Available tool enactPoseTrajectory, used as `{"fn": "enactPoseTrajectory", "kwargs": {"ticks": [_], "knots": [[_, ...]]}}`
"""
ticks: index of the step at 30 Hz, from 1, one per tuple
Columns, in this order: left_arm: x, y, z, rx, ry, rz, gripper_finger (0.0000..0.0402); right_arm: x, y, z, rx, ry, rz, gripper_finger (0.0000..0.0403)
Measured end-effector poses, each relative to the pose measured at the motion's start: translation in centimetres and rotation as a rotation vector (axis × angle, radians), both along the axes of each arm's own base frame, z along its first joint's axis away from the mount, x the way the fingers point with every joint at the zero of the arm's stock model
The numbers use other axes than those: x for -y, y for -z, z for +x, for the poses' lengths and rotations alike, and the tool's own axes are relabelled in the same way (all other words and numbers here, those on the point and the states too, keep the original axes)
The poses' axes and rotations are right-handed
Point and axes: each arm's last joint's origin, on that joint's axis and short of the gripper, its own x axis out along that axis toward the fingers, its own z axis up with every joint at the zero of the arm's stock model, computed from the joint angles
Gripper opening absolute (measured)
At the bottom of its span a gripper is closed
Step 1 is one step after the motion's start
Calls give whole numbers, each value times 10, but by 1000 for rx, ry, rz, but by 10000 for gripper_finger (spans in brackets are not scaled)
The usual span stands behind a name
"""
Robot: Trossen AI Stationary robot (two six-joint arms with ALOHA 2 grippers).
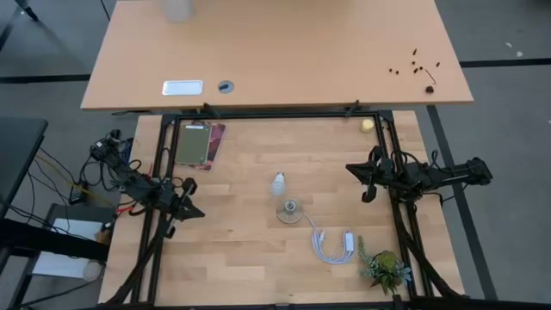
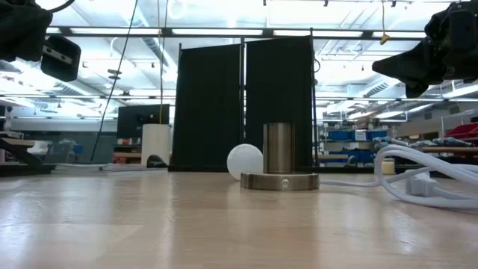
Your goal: Screw lightbulb
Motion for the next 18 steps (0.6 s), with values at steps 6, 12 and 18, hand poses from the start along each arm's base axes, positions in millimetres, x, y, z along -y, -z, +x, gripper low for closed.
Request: {"fn": "enactPoseTrajectory", "kwargs": {"ticks": [6, 12, 18], "knots": [[0, 0, 0, 0, 0, 0, 12, 0, 0, 0, 1, 0, 0, 28], [0, 0, 0, 0, 0, 0, 12, 0, 0, 0, 0, 0, 0, 28], [0, -3, 0, 22, 0, -19, 12, 0, 0, 0, 1, 0, 0, 28]]}}
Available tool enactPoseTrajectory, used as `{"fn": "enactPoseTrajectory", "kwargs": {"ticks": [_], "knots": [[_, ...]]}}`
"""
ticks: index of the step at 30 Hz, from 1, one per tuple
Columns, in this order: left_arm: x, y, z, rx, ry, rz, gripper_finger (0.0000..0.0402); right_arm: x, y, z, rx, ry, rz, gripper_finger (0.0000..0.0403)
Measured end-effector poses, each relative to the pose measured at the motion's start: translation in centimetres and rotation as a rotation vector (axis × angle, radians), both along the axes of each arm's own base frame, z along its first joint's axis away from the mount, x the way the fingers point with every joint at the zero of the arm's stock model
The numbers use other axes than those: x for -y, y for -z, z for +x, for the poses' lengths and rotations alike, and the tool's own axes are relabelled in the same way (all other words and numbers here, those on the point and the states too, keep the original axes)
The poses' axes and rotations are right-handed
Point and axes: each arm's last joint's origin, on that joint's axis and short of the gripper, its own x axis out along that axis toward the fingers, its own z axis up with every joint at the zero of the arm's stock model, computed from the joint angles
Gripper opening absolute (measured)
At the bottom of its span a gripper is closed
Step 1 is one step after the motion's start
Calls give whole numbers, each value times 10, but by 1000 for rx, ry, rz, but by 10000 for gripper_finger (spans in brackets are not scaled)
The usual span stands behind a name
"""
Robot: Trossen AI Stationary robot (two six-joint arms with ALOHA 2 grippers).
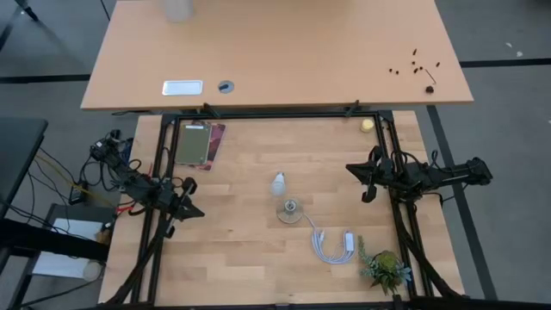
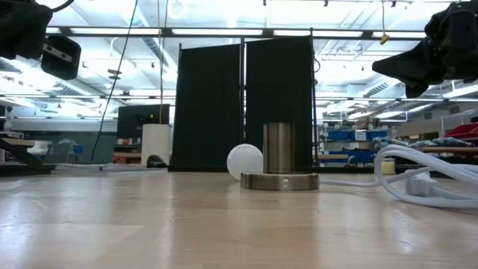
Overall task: Screw lightbulb
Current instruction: Insert the white lightbulb into the desk lamp
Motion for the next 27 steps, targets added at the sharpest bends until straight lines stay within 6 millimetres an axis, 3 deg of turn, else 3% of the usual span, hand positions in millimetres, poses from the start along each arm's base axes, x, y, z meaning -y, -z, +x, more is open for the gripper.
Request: {"fn": "enactPoseTrajectory", "kwargs": {"ticks": [6, 10, 24, 27], "knots": [[-2, -5, 0, 43, -52, -32, 12, 0, 0, 0, 0, 0, 0, 28], [-3, -5, 0, 52, -115, 38, 12, 0, 0, 0, 0, 0, 0, 28], [-4, -6, 0, 62, -122, 43, 12, 0, 0, 0, 0, 0, 0, 28], [-7, -7, 1, 57, -223, -7, 12, 0, 0, 0, 0, 0, 0, 28]]}}
